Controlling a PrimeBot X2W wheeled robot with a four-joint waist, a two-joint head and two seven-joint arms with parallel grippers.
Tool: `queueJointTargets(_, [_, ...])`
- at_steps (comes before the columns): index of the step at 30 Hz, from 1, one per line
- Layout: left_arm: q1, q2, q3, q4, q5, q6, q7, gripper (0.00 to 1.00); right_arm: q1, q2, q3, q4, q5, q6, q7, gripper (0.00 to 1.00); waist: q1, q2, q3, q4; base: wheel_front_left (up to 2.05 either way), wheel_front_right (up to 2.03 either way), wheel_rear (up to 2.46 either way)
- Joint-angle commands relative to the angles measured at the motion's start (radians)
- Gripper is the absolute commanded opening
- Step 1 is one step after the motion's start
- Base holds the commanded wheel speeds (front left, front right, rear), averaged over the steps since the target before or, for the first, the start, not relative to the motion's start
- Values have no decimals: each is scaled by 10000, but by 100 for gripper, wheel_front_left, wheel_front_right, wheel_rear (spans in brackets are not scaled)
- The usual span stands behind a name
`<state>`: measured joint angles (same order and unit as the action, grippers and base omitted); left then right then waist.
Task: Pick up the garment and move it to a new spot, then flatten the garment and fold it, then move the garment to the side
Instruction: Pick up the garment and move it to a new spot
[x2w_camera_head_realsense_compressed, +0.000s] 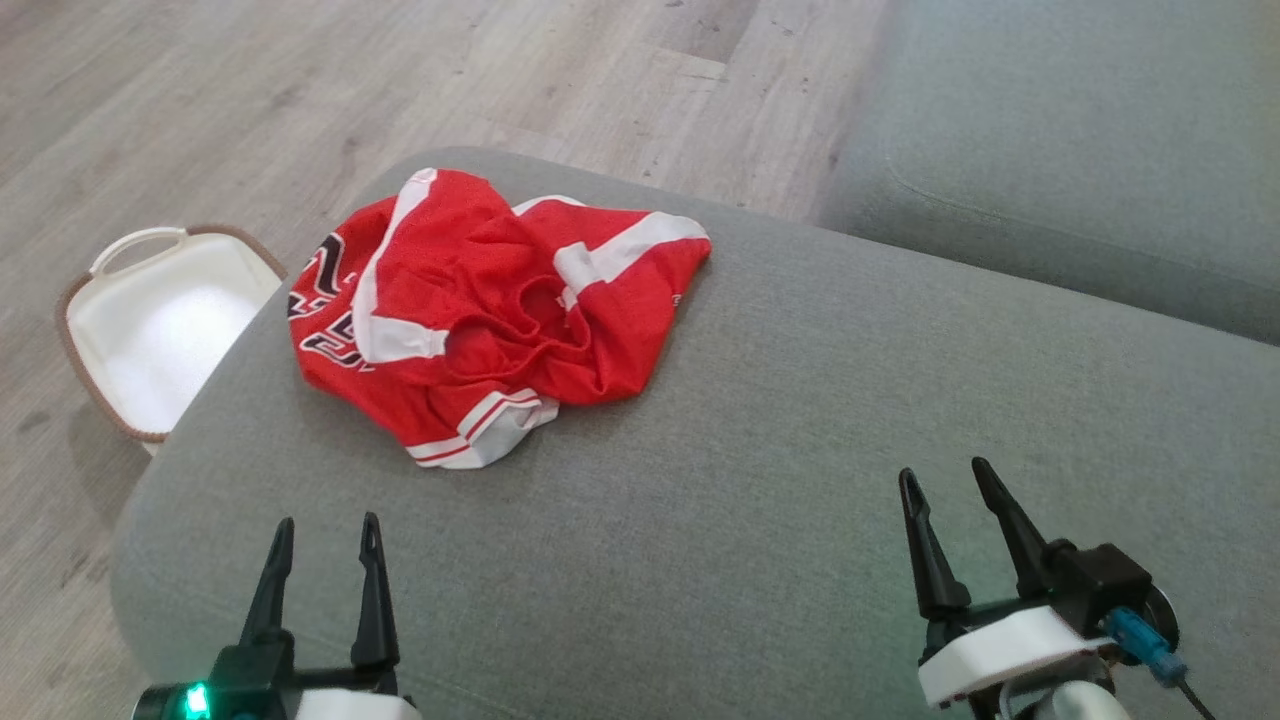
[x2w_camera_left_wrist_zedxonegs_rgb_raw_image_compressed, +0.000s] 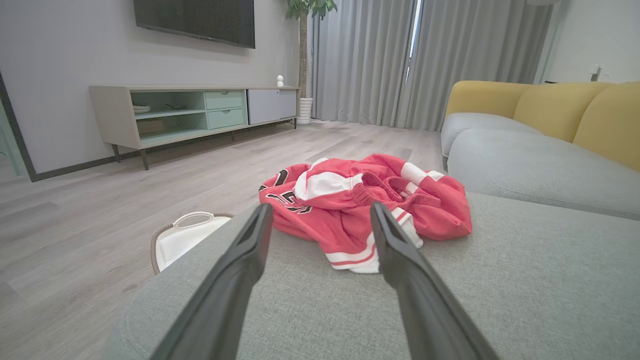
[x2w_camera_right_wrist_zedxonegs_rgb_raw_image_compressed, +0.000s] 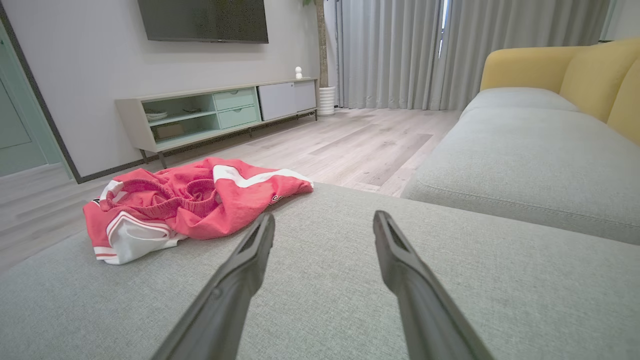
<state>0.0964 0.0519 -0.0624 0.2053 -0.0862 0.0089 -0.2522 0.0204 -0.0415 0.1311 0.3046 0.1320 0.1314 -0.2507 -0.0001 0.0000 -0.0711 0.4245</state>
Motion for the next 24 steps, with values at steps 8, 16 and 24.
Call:
queueJointTargets(8, [-342,11,542,-520,123,-56,-95,100,-156,-87,335,-240,59,-7,-111,100,1,0,-134,140,0,0,0])
queueJointTargets(16, [-1057,134,560,-798,229,-308,-95,100,-153,-87,277,-284,-285,-7,-111,100,1,0,288,-64,0,0,0])
queueJointTargets(24, [-4425,1228,-108,-530,310,-1179,677,100,-465,-87,-45,-461,-881,-7,-111,100,1,0,1626,-237,0,0,0])
